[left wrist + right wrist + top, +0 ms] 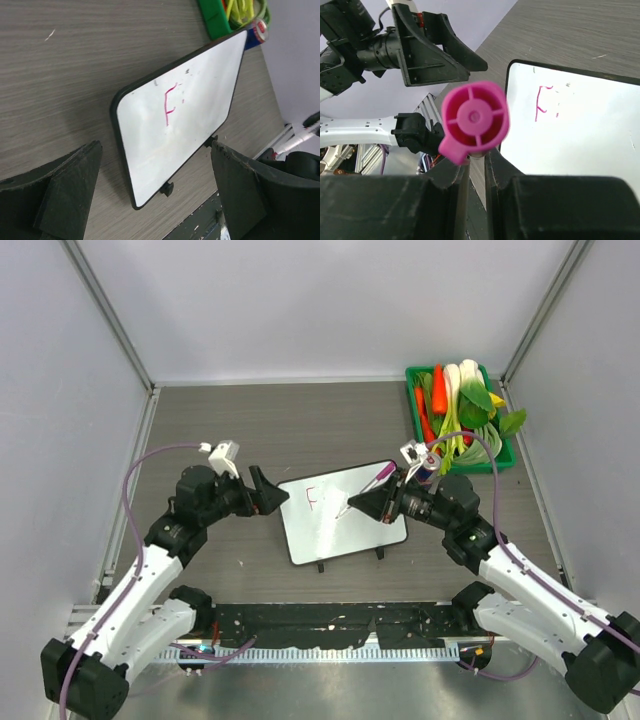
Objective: Write a sentence on the whiteboard
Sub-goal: Pass from the left arm to the right, then hold the whiteboard at the center of the board.
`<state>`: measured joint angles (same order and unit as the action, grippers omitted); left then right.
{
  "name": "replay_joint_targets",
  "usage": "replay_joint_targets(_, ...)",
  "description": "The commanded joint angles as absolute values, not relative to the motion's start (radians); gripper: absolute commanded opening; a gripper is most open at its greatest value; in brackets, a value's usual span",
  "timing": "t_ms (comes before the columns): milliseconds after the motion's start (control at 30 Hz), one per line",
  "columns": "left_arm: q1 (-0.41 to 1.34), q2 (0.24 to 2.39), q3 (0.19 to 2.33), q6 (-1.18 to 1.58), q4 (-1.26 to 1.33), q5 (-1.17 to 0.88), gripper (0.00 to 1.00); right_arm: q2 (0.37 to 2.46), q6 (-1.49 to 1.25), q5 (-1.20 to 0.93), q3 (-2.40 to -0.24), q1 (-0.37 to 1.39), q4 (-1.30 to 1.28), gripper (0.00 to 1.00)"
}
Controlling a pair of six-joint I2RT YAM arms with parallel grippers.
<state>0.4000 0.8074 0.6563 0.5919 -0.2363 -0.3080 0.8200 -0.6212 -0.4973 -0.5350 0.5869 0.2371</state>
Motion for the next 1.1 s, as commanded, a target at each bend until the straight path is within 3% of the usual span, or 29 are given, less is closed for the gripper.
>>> replay_joint_targets(0, 0.354, 0.87, 0.597, 0.644, -0.132, -0.369, 0.92, 0.836, -0.591, -0.477, -0.529, 0.584, 0.293, 0.01)
replay_joint_targets(233, 0.33, 1.026, 0.503, 0.73, 0.207, -0.553, 0.82, 0.873, -0.61, -0.471, -0.531, 0.584, 0.345, 0.01)
replay_joint_targets(433, 0.322, 1.124, 0.448, 0.77, 0.454, -0.64, 0.64, 0.906, -0.604, -0.46, -0.543, 0.584, 0.362, 0.02)
replay_joint_targets(733, 0.324, 1.138, 0.379, 0.729, 0.515, -0.64, 0.17, 1.006, -0.577, -0.443, -0.561, 0.584, 0.414, 0.01)
replay_joint_targets(900, 0.324, 1.143, 0.356, 0.658, 0.444, -0.601, 0.01, 1.045, -0.563, -0.397, -0.58, 0.584, 0.442, 0.01)
replay_joint_targets(1067, 0.322, 1.123, 0.356, 0.612, 0.331, -0.543, 0.0, 1.057, -0.545, -0.333, -0.594, 0.588, 0.456, 0.01)
